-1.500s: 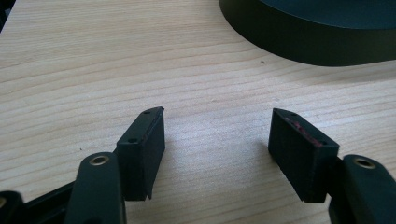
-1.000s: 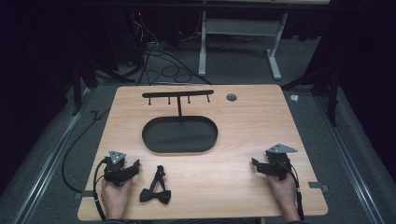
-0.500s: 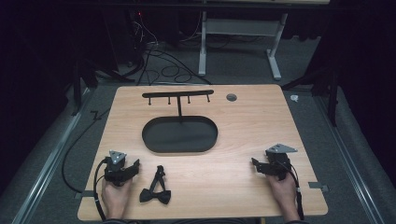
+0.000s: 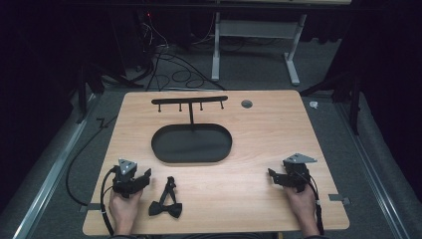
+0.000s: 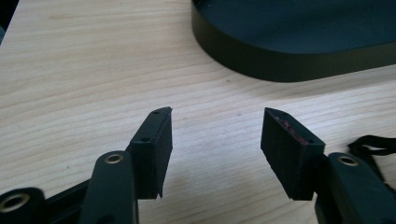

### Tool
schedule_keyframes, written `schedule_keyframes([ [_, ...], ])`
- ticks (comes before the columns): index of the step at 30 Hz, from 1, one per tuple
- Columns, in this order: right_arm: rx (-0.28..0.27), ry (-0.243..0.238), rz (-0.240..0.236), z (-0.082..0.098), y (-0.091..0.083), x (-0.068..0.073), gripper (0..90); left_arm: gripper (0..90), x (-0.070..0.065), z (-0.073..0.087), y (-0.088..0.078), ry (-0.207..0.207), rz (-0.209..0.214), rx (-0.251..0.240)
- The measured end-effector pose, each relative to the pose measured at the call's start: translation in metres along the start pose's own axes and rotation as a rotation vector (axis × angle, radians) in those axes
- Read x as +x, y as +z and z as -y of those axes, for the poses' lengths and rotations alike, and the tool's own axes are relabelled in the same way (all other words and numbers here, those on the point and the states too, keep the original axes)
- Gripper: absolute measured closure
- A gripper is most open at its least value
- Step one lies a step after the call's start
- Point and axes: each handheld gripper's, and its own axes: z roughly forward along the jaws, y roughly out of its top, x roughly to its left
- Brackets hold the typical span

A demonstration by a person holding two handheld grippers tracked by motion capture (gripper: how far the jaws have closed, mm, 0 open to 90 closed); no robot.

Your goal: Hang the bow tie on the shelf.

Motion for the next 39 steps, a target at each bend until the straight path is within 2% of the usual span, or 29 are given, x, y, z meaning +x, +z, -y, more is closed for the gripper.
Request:
schedule_keyframes([
  [8,-0.001,0.000,-0.002,0.000,0.000,0.000,29.7,43.3,-0.007,-0.004,-0.006,-0.020,0.040,-0.018],
  [13,-0.003,0.008,-0.004,0.000,0.000,-0.001,29.6,43.3,-0.018,-0.007,-0.023,-0.008,0.071,-0.032],
  [16,-0.002,0.004,-0.003,0.000,0.000,-0.001,29.6,43.7,-0.022,-0.007,-0.027,0.005,0.081,-0.024],
  [17,0.001,0.001,0.001,0.000,0.000,0.000,29.5,44.0,-0.027,-0.006,-0.031,0.010,0.091,0.000],
  [19,0.002,0.001,0.002,0.000,0.000,0.000,29.6,44.5,-0.032,-0.004,-0.033,0.021,0.099,0.015],
  [26,0.002,0.002,0.002,0.000,0.000,0.000,29.5,45.7,-0.044,0.002,-0.040,0.014,0.138,0.038],
  [32,0.002,0.001,0.002,0.000,0.000,0.000,29.5,48.6,-0.052,0.006,-0.039,0.035,0.148,0.061],
  [35,0.001,0.002,0.001,0.000,0.000,0.000,29.6,51.5,-0.058,0.009,-0.036,0.060,0.138,0.080],
  [39,0.000,0.001,0.001,0.000,0.000,0.000,29.5,53.9,-0.061,0.012,-0.032,0.058,0.141,0.091],
])
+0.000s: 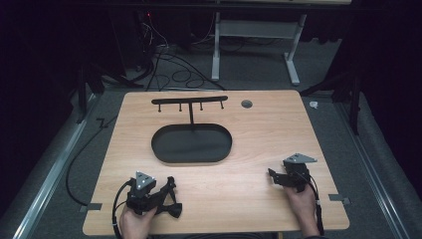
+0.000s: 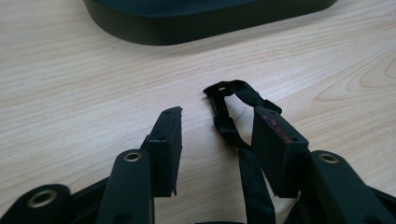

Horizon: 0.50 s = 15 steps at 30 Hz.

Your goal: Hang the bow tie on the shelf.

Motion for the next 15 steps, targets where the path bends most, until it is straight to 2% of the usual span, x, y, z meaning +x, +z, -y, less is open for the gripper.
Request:
schedule_keyframes([
  [1,-0.001,-0.001,0.000,0.000,0.000,0.000,29.5,55.2,-0.001,0.001,0.003,0.005,0.001,0.018],
  [7,-0.001,-0.001,0.000,0.000,0.000,0.000,29.5,58.4,-0.003,0.003,0.009,0.006,0.003,0.040],
  [15,-0.001,-0.001,0.000,0.000,0.000,0.000,29.5,70.5,-0.004,0.007,0.018,0.027,0.004,0.068],
])
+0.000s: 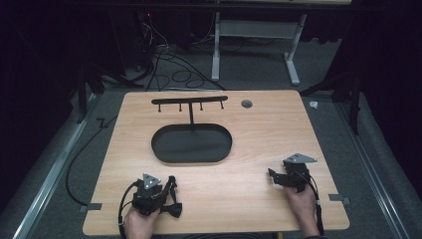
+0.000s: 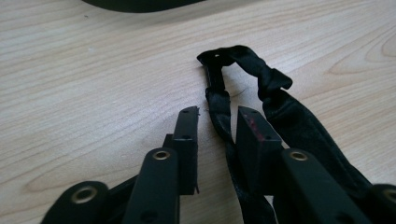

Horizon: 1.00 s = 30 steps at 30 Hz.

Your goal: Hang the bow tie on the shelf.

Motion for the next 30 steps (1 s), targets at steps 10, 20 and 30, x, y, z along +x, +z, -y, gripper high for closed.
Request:
schedule_keyframes([
  [10,-0.001,0.005,-0.004,0.000,0.000,0.000,29.5,88.5,-0.005,0.000,0.000,0.043,0.005,0.008],
  [20,-0.001,-0.001,-0.002,0.000,0.000,0.000,29.6,89.9,-0.001,0.001,-0.001,0.041,0.039,0.003],
  [30,-0.001,0.008,-0.005,0.000,0.000,0.000,29.5,90.0,-0.003,-0.015,-0.019,0.040,0.078,-0.066],
])
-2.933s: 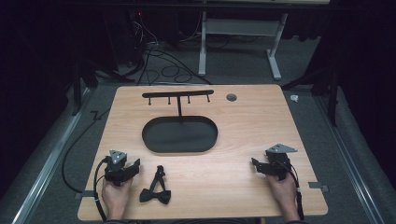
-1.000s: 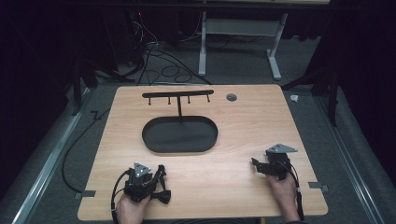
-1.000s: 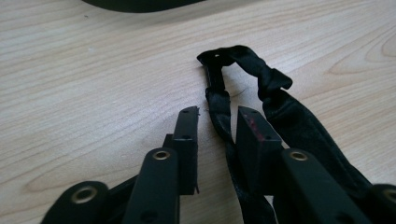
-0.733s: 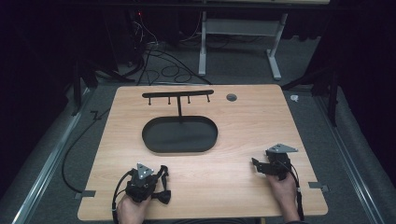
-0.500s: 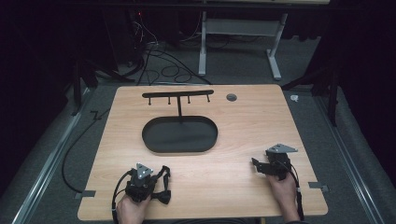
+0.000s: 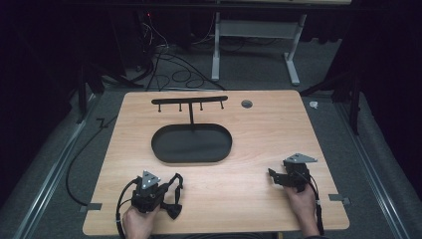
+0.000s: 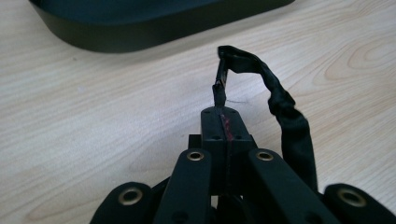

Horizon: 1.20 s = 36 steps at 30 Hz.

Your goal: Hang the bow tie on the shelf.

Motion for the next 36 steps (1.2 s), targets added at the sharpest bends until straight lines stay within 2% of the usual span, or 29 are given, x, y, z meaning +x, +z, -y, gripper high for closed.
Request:
schedule_keyframes([
  [2,0.000,0.001,0.000,0.000,0.000,0.000,29.6,90.0,0.000,-0.002,-0.001,0.000,0.003,-0.005],
  [8,0.000,0.002,0.000,0.000,0.000,0.000,29.5,90.0,0.000,-0.010,-0.010,-0.017,0.047,-0.057],
  [12,-0.001,0.003,-0.002,0.000,0.000,0.000,29.5,89.9,0.000,-0.012,-0.013,-0.019,0.057,-0.070],
  [17,-0.001,0.003,-0.003,0.000,0.000,0.000,29.5,90.0,0.001,-0.015,-0.019,-0.041,0.092,-0.104],
  [27,-0.002,0.001,-0.002,0.000,0.000,0.000,29.4,90.0,0.001,-0.026,-0.027,-0.037,0.110,-0.148],
  [36,-0.002,0.001,-0.003,0.000,0.000,0.000,29.4,90.0,0.001,-0.041,-0.025,-0.016,0.115,-0.164],
])
